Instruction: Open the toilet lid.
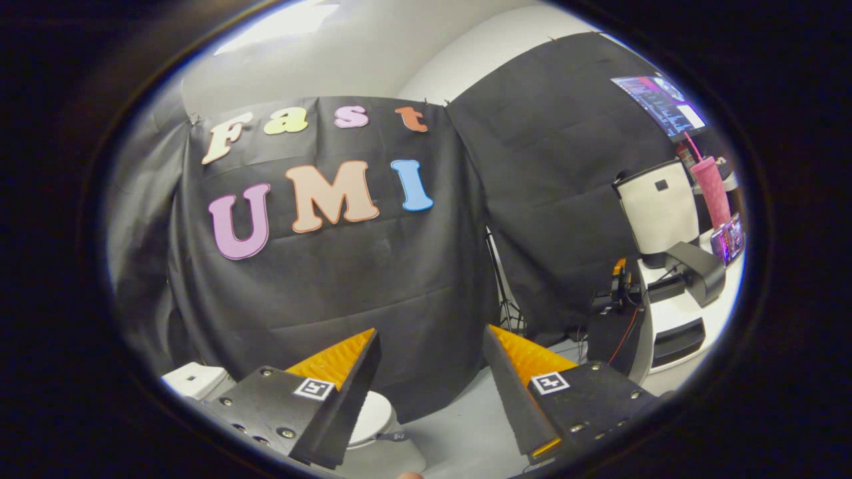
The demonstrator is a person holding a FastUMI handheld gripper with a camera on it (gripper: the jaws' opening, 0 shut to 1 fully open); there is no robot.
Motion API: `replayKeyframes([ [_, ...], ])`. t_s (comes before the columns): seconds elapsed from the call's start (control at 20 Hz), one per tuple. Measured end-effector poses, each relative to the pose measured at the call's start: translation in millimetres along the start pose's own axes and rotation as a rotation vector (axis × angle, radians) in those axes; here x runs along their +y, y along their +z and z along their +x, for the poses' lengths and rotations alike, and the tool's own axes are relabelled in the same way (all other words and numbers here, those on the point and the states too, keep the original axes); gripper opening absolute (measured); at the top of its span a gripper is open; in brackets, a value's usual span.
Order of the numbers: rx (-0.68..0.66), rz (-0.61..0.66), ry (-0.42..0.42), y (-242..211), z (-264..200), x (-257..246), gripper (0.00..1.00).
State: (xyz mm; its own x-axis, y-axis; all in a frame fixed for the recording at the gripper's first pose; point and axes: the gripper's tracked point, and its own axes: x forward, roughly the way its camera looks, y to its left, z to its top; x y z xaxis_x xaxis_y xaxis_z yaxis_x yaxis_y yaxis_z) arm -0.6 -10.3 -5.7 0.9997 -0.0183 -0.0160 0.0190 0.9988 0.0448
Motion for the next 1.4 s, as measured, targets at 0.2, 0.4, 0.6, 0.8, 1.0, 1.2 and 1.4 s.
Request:
replayKeyframes([
  [0.2, 0.035, 0.089, 0.003, -15.6, 6.4, -3.1, 0.92],
  [0.4, 0.138, 0.238, -0.047, -71.6, 21.8, -13.1, 0.91],
  [0.6, 0.218, 0.404, -0.089, -131.0, 40.3, 1.6, 0.92],
  [0.8, 0.260, 0.599, -0.129, -194.0, 47.3, 22.7, 0.89],
  [1.0, 0.361, 0.726, -0.204, -271.5, 47.6, 37.1, 0.88],
  [1.2, 0.446, 0.849, -0.263, -337.0, 48.5, 40.9, 0.89],
  [1.4, 0.493, 0.949, -0.272, -373.0, 65.1, 46.2, 0.86],
])
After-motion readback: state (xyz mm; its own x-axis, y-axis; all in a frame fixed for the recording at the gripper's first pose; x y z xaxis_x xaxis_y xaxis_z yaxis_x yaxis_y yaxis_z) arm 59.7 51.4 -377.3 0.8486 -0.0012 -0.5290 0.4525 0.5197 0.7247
